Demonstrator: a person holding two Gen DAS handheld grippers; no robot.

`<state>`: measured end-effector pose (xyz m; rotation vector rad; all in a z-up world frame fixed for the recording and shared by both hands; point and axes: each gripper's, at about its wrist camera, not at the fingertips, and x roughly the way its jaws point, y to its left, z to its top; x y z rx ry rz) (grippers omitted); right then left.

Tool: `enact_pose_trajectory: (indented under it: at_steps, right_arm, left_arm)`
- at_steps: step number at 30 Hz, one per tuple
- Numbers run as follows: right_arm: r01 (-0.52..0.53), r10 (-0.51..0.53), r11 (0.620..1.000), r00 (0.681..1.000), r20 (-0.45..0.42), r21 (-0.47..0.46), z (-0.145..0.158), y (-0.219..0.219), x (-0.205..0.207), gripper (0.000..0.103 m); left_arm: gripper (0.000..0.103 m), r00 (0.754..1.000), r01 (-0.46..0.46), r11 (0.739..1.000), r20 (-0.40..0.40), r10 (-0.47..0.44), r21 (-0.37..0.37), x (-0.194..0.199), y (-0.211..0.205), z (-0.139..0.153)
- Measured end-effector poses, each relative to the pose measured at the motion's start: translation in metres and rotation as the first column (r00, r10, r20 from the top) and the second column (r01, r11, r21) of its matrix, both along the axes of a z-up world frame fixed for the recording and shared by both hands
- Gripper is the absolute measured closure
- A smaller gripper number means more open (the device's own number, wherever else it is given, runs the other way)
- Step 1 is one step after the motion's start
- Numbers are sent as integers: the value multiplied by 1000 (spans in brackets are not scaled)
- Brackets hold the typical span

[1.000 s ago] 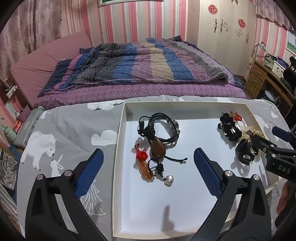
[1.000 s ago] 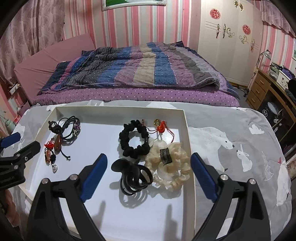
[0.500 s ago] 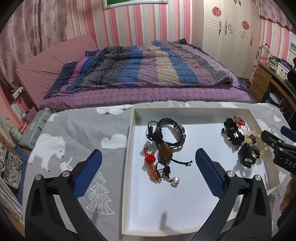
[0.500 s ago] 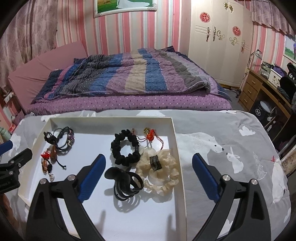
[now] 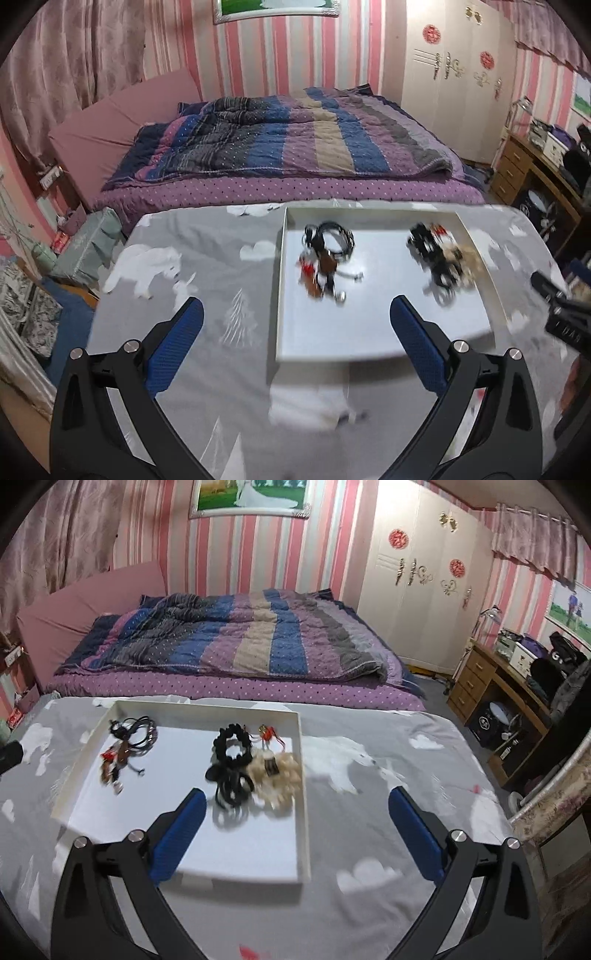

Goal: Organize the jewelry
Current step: 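Open both tools and withdraw them from the tray, then grasp the cream-strap watch with the left tool while the right tool grasps the jade pendant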

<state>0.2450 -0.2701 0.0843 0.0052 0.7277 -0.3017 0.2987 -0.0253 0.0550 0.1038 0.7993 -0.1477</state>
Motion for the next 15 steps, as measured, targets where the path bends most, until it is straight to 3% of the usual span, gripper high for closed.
enact_pose_trajectory:
  at_steps: [6, 15]
  right_arm:
    - [-30, 30, 999, 999, -13, -41, 2, 16, -74, 2]
    - [-128, 128, 991, 992, 10, -37, -37, 62, -184, 2]
  left_arm:
    - [3, 1000, 1, 1000, 0, -1, 8, -82, 23, -4]
    - [3, 999, -22, 1000, -29, 22, -11, -196, 52, -53]
